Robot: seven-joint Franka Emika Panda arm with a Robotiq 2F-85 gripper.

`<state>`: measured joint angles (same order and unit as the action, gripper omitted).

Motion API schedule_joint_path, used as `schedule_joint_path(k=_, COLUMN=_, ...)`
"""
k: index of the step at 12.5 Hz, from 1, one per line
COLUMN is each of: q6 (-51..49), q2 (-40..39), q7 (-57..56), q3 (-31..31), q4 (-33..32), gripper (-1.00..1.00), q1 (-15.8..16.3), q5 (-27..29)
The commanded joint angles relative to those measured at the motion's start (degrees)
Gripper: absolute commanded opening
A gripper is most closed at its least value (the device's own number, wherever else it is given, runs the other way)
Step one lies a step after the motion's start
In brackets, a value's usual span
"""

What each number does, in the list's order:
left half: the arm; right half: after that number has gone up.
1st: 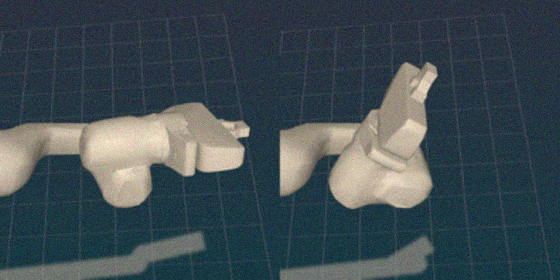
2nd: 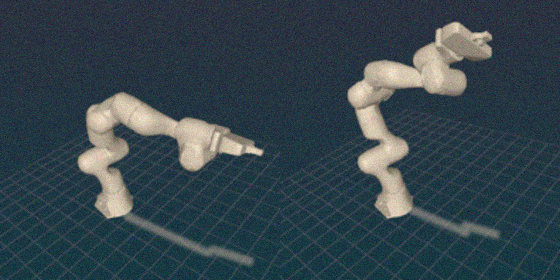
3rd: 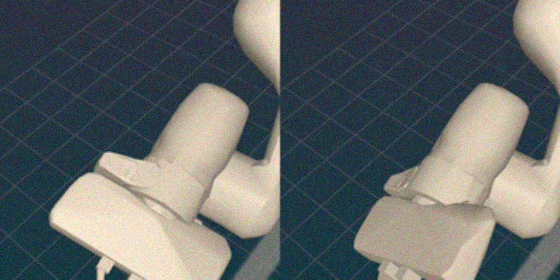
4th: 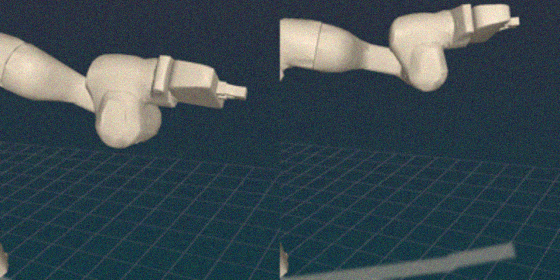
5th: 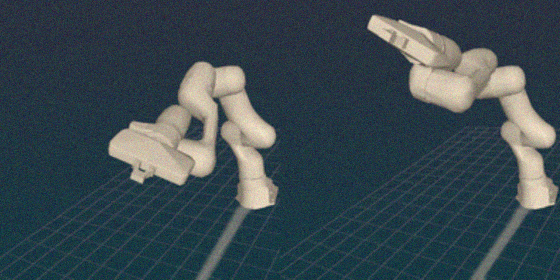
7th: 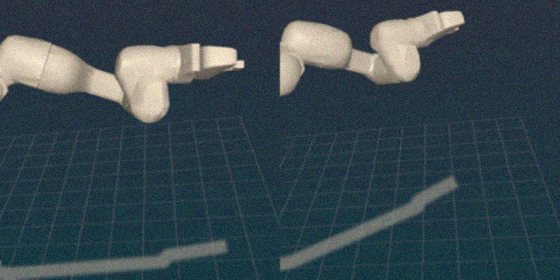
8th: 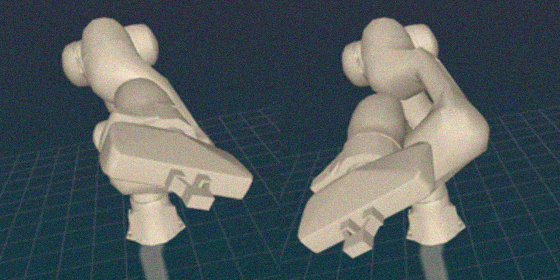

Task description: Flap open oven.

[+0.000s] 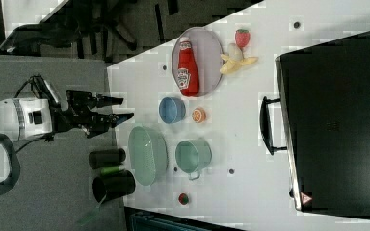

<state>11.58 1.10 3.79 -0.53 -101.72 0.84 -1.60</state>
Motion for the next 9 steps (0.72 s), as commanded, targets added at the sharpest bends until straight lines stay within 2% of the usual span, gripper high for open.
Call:
schedule_joint_path(k=1, q6=-10.1, q2=11.0, q7=3.3, q3=-2.2, q4=-2.3, gripper=0.59, q1=-0.7, q5=-0.3)
schedule_joint_path(k=3, q6=-10.1, q2=11.0, q7=3.3, q3=-2.2, q4=-2.3, gripper=1.0, q1=-0.7, q5=-0.3)
schedule_joint_path(k=5, q6=-10.1, q2=11.0, q7=3.3, q3=-2.2, q4=-2.3, gripper=1.0, q1=-0.7, q5=-0.3)
schedule_joint_path(k=6, q6=-10.1, q2=11.0, q7=3.3, q3=-2.2, q4=-2.3, gripper=0.89, q1=-0.7, q5=-0.3)
schedule_joint_path(k=9, q6=-10.2, q2=11.0, q7=3.3, q3=-2.2, q4=-2.3, gripper=0.14, q1=-0.7, q5=-0.3)
